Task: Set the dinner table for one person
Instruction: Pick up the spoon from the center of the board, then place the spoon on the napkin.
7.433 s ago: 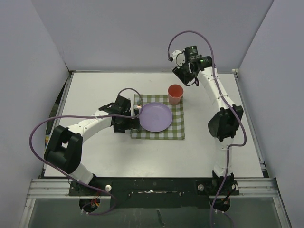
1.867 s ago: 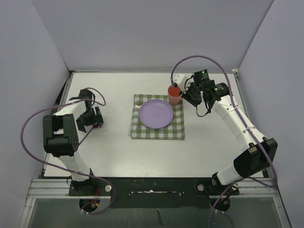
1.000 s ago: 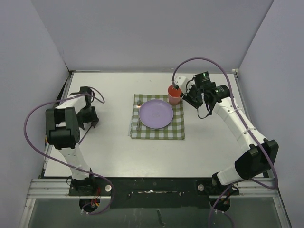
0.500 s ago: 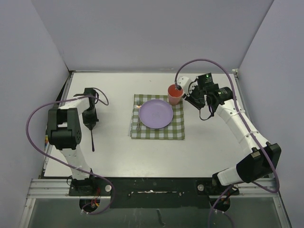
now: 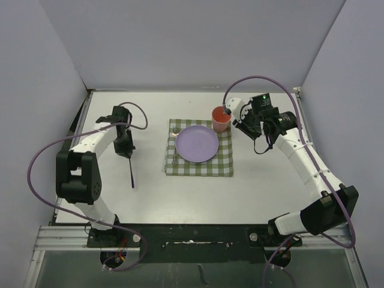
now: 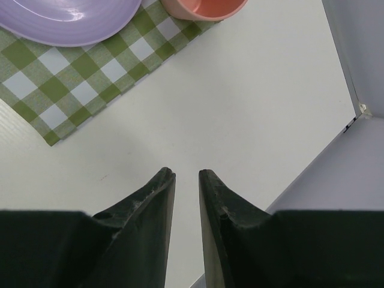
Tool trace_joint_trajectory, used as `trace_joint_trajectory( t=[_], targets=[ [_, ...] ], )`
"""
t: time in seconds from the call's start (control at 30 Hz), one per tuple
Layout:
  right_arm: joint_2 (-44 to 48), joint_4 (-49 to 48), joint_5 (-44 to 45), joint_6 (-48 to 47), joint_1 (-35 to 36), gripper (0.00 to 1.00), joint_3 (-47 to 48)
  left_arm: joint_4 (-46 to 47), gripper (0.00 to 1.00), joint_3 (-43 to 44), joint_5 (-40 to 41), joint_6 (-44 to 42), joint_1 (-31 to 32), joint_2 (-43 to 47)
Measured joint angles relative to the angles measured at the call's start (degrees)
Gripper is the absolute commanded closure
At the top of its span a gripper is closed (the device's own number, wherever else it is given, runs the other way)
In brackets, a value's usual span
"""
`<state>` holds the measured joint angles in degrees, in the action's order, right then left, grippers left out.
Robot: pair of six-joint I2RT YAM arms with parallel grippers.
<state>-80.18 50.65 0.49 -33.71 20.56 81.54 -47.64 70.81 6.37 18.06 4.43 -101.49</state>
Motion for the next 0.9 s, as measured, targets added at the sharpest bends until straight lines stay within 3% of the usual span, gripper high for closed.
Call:
trace_joint_trajectory(
  t=[0.23,0.47,0.67,0.9],
  targets=[
    [0.0,1.2,0.6,0.3,0.0,0.75,0.4,-1.0,1.0,-0.2,-3.7,2.7,6.2,15.9],
    [0.0,1.2,3.3,0.7,-0.6,0.76,0.8,-1.8,1.0,2.7,-4.8,6.6,18.5,17.5],
    [0.5,0.5,3.8,3.3,-7.5,0.75,1.1,-0.2,1.0,13.0,-5.8,9.7,28.6,7.9],
    [4.3,0.3,4.0,5.2,-12.4,0.75,1.4,0.2,1.0,33.5,-7.3,12.2,32.6,-11.9]
  ],
)
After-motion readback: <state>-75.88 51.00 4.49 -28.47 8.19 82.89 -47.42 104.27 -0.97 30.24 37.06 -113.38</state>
